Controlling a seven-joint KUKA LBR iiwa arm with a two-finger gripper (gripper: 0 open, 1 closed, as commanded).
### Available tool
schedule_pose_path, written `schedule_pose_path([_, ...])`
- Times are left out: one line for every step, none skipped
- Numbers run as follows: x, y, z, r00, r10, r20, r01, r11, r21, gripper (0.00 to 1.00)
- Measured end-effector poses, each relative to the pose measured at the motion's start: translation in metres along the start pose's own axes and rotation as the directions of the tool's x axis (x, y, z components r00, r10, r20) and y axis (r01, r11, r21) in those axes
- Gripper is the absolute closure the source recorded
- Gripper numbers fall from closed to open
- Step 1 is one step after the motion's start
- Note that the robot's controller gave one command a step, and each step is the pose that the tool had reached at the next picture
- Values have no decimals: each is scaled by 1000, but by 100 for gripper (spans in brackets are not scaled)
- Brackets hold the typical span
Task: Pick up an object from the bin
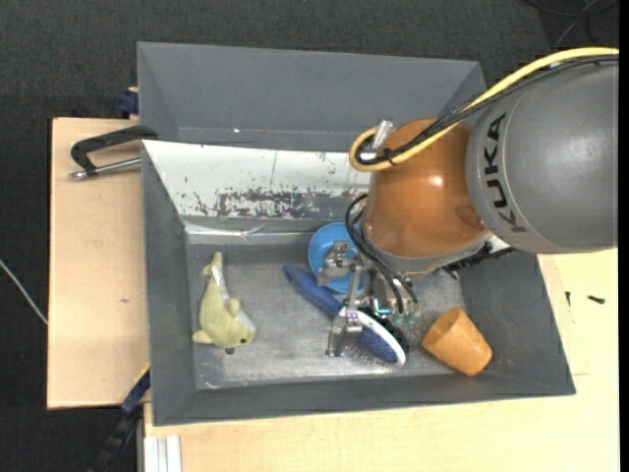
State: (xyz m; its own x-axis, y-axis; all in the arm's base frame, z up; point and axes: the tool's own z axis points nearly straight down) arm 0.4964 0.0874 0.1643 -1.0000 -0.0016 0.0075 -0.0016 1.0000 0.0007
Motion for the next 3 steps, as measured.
schedule_pose_path([-51,-46,91,970,-241,21,241,971,6,0])
schedule_pose_path([-50,-43,90,970,-243,19,243,970,4,100])
schedule_pose_path([-66,-62,-104,950,-310,21,310,951,6,100])
